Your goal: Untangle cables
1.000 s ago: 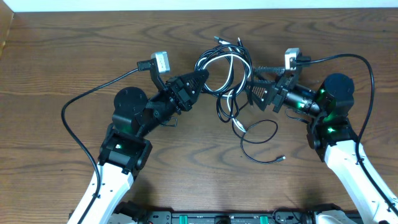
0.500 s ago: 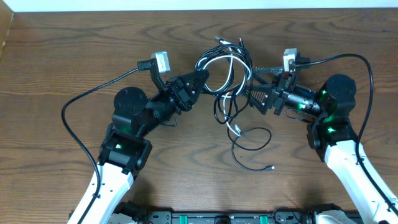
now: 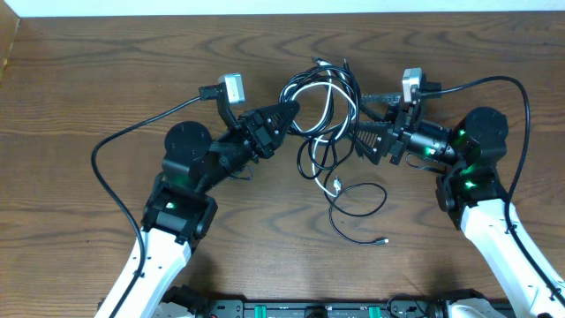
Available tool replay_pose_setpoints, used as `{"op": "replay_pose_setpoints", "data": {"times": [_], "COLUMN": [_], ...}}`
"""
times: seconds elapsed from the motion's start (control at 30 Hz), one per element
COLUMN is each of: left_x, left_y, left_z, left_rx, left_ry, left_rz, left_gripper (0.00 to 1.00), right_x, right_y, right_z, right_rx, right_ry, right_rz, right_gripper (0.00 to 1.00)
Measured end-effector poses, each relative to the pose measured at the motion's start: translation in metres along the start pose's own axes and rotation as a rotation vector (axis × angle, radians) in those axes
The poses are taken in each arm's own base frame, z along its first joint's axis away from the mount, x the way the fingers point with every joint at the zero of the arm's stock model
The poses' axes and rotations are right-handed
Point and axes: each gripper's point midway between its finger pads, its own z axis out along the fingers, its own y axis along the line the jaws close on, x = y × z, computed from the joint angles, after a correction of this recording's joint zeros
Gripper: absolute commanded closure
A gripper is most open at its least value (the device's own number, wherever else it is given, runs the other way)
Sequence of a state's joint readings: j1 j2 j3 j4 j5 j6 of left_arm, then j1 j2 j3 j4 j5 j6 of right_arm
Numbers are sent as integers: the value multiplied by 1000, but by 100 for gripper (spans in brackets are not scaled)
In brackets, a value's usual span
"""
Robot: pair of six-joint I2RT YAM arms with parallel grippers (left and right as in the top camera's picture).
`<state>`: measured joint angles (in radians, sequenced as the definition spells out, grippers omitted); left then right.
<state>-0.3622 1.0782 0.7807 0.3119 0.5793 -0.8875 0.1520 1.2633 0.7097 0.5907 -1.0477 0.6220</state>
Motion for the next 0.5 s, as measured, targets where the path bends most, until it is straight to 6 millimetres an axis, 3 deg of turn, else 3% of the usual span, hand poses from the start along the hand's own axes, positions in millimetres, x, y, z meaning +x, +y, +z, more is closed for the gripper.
{"op": "replay_pose_setpoints", "data": {"times": [0.37, 0.5], "left_x": [5, 6], "left_y": [1, 0], "left_z": [5, 5], "left_rx": [2, 4], "left_ry": [17, 19], "left_rz": [-6, -6], "left_gripper": [92, 92], "right_x": [-2, -2], "right_y": [3, 4], "right_z": [1, 1], "right_rx": [-11, -13], "right_ry": [-5, -5], "right_rz": [-10, -5], "right_gripper": [22, 48]}}
